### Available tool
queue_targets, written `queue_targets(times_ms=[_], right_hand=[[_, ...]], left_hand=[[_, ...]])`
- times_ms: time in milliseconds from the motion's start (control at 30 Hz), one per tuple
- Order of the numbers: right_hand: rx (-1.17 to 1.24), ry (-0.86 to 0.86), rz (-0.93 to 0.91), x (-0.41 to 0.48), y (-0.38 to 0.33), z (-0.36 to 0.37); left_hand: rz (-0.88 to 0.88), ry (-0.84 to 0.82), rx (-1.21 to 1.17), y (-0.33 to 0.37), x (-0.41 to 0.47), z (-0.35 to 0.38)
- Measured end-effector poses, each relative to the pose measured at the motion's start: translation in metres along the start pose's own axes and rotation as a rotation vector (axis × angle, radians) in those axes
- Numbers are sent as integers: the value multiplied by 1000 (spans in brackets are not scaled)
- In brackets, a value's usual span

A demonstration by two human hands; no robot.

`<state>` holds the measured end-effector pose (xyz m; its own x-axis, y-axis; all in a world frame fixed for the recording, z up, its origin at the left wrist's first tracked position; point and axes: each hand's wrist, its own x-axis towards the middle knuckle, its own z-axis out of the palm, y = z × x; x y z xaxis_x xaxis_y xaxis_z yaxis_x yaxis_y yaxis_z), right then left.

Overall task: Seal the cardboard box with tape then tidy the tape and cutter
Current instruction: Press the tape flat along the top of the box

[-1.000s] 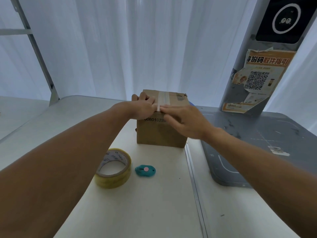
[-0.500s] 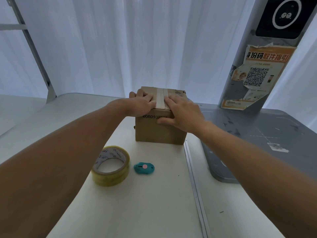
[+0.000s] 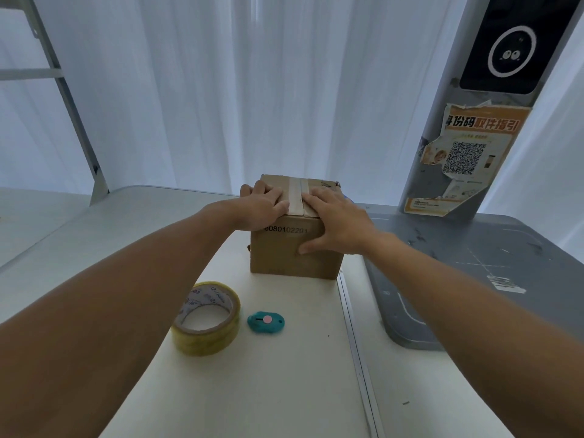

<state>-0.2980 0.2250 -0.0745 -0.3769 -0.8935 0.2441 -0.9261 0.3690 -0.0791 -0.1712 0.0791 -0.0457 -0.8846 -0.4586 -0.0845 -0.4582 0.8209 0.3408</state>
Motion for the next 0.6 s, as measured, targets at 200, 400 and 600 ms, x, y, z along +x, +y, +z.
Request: queue_targets(times_ms=[200, 400, 600], right_hand=[[573, 161, 421, 1, -6, -12], [974, 12, 700, 8, -23, -10], [1116, -31, 638, 28, -49, -1]], left_hand=[[-14, 104, -103, -17, -3, -2], [-173, 211, -207, -43, -3, -12], [-321, 271, -426, -83, -15, -28]])
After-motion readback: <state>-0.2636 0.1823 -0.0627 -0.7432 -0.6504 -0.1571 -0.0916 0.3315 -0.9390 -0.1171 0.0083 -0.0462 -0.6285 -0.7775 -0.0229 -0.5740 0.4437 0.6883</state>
